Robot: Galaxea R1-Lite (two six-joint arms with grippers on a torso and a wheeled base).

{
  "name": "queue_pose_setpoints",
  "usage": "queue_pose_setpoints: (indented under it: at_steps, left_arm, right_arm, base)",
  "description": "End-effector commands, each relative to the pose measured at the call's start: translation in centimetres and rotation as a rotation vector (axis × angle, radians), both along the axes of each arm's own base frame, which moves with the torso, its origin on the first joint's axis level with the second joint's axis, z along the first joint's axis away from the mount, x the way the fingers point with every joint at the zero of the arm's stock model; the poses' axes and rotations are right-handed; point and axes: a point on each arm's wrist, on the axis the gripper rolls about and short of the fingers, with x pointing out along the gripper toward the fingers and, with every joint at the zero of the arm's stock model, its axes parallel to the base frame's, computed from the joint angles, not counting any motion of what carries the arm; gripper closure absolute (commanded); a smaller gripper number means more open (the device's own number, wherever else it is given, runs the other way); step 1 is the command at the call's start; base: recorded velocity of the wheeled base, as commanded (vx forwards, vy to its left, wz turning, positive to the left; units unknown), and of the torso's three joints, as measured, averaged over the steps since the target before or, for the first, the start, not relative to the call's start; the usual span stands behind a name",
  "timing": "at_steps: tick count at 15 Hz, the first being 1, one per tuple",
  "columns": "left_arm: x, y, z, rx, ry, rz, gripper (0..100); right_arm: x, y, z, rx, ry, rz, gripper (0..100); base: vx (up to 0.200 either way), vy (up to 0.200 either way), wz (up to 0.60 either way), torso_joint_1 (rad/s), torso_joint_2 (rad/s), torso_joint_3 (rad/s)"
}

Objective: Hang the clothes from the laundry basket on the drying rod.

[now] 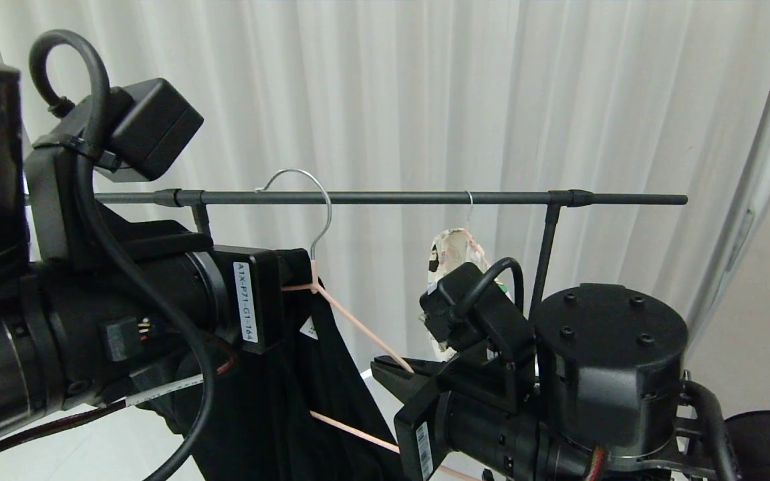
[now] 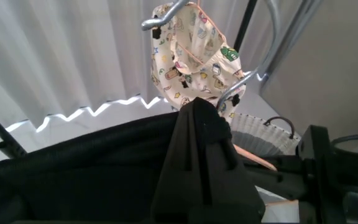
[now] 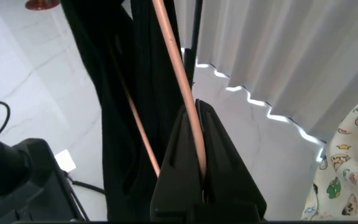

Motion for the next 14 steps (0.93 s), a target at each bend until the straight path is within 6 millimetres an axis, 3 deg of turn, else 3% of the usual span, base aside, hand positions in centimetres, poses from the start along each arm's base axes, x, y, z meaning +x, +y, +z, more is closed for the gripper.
queue_pose_setpoints:
  at_steps: [1,4,5,9,14]
  left_arm:
    - [-0.1,0.1,-0.1,0.0,0.0,0.002,100]
    - [-0.2,0.2,0.0,-0.001,-0.002,0.002,100]
    - [-0.2,0.2,-0.3,0.007,0.005,0.004,0]
    - [-0.3,0.4,-0.8,0.031,0.007,0.003,0]
    - [-2.2,2.7,-3.3,0.164,-0.001,-0.037,0]
  right_arm:
    - [0.1,0.0,0.0,-0.005,-0.008,-0.037,100]
    - [0.4,-0.1,0.2,0.013,-0.03,-0.103,100]
    - [0.6,-0.2,0.5,0.038,-0.048,-0.141,100]
    - [1.0,-0.4,1.1,0.074,-0.086,-0.238,100]
    - [1.2,-1.2,2.1,0.054,-0.203,-0.277,100]
  base:
    - [0.0,0.0,0.0,0.0,0.0,0.0]
    - [0.0,0.0,0.0,0.0,0.0,0.0]
    - [0.0,0.0,0.0,0.0,0.0,0.0]
    - [0.0,0.0,0.0,0.0,0.0,0.0]
    - [0.0,0.0,0.0,0.0,0.0,0.0]
